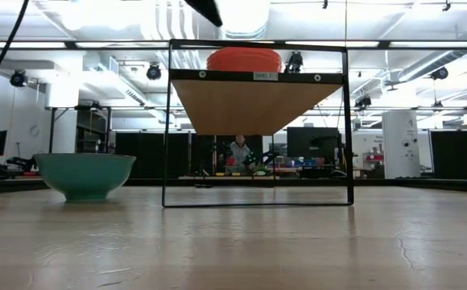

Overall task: Pick & Place Mini bowls
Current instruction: Stack the blue bowl on top of the blue bowl on the shelf

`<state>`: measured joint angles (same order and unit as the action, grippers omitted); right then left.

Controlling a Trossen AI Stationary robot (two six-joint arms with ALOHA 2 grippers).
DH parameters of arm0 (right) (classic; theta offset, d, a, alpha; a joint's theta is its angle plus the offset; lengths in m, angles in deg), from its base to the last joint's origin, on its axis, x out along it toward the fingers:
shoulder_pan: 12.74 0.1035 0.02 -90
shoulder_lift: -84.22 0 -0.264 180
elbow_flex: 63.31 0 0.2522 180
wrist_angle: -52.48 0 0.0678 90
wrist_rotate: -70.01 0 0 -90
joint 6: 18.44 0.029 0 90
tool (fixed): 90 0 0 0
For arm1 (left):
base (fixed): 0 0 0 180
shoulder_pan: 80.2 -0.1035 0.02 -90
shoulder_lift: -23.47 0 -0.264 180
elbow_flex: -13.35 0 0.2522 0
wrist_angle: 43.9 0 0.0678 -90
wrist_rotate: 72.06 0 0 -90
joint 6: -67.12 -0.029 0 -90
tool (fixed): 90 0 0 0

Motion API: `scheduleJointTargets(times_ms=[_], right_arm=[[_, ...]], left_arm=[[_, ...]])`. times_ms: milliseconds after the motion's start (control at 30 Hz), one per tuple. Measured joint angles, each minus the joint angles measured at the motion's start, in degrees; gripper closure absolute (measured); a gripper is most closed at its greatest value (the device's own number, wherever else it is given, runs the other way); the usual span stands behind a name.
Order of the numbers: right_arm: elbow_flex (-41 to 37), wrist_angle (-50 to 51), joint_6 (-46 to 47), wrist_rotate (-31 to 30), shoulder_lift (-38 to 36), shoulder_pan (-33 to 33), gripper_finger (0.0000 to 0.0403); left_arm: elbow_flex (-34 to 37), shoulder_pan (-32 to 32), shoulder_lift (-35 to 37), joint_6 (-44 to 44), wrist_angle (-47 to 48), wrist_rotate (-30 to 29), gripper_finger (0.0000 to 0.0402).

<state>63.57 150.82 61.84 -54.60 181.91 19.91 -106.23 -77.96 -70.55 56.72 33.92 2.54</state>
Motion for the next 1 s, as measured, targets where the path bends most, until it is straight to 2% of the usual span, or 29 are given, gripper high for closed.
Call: scheduleJointTargets(times_ms=[367,567,700,1000], right_arm=[[0.0,0.0,-7.3,0.0,0.0,0.0,0.0394],[0.0,0.4,-13.7,0.0,-0.6,-0.1,0.0394],[0.0,0.4,-17.3,0.0,-2.1,-0.4,0.0394],[0.0,0.5,-22.8,-1.9,-6.6,-0.5,0.0394]], left_arm=[[0.1,-2.8,6.6,22.5,15.1,1.3,0.0321],[1.5,-6.4,8.4,28.8,20.6,6.2,0.0321],[5.9,-9.9,9.9,30.1,20.5,10.7,0.0315],[22.4,-16.3,12.0,33.0,18.5,11.8,0.0273]])
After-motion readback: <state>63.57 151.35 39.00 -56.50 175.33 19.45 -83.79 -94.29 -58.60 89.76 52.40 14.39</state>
